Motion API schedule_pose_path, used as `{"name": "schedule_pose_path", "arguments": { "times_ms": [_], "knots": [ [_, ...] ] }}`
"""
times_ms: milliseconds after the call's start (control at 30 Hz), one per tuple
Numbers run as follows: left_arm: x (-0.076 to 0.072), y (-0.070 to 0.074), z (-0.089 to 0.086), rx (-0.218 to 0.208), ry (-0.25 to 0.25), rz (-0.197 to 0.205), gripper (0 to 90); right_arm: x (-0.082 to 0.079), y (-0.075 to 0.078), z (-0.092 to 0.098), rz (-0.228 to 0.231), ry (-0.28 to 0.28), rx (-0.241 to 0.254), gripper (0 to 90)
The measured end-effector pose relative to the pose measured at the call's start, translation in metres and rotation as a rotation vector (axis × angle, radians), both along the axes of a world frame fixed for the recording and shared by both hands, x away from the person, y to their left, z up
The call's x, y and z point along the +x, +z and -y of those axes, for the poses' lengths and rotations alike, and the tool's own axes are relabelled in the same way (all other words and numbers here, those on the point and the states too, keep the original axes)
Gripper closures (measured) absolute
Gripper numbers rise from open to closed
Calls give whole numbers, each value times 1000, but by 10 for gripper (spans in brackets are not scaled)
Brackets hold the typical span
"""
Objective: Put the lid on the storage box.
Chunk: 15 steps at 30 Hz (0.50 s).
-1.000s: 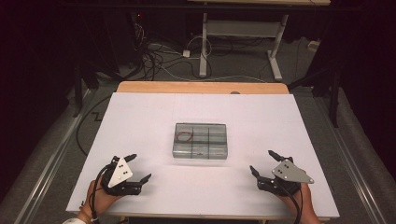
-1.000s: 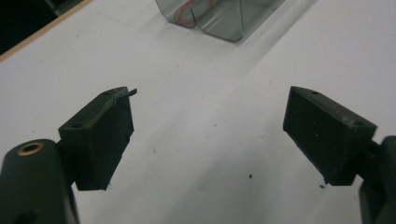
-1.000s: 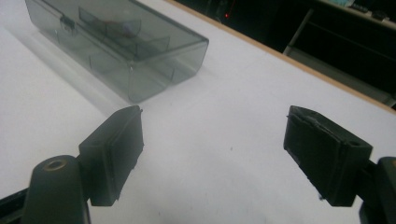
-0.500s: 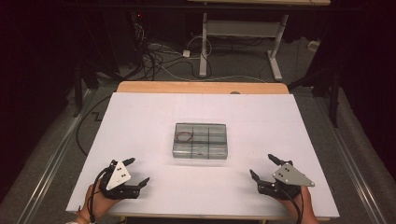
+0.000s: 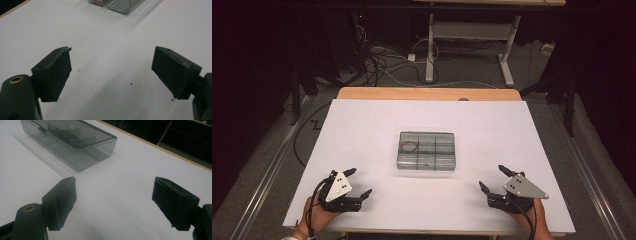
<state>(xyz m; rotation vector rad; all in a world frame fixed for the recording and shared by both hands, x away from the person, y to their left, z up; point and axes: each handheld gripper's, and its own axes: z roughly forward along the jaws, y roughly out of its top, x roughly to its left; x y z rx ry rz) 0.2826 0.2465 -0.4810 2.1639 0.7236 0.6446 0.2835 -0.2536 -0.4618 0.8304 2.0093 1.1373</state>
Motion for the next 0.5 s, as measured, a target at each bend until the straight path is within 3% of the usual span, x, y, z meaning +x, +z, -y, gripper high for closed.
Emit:
{"name": "schedule_pose_path", "arguments": {
  "times_ms": [133,500],
  "knots": [
    [1,1,-1,3,-6,14,154,0,0,-2,-2,9,-2,201],
    [3,0,-1,-3,4,-9,154,2,-2,-1,-27,18,18,202]
  ]
}}
